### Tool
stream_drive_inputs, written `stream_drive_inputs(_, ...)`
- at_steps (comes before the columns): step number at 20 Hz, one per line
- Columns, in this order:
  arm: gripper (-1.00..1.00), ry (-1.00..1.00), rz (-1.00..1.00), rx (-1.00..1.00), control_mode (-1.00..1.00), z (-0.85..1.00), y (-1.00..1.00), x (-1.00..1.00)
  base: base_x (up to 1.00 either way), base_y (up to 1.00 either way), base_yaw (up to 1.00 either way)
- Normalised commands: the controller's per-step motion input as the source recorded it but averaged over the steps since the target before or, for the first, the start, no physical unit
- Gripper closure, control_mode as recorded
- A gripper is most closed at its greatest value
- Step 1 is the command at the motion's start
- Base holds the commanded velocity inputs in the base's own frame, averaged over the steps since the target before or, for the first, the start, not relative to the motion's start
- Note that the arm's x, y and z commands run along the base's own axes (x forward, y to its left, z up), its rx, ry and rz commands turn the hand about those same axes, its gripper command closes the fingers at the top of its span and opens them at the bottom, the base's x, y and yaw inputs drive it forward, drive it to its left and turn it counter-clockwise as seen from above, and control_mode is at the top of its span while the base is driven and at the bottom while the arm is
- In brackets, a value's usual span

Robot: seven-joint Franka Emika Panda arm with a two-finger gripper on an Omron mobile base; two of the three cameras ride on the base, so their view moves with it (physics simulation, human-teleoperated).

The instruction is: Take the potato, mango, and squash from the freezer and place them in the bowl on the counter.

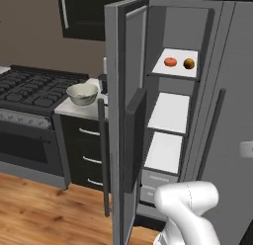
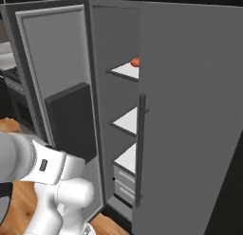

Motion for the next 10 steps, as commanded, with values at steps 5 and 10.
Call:
stream_drive_inputs(5, -1.0, 0.0, 0.0, 0.0, 1.0, 0.0, 0.0, 0.0, -0.01, 0.08, 0.0)
stream_drive_inputs(10, -1.0, 0.0, 0.0, 0.0, 1.0, 0.0, 0.0, 0.0, 0.04, -0.92, 0.01)
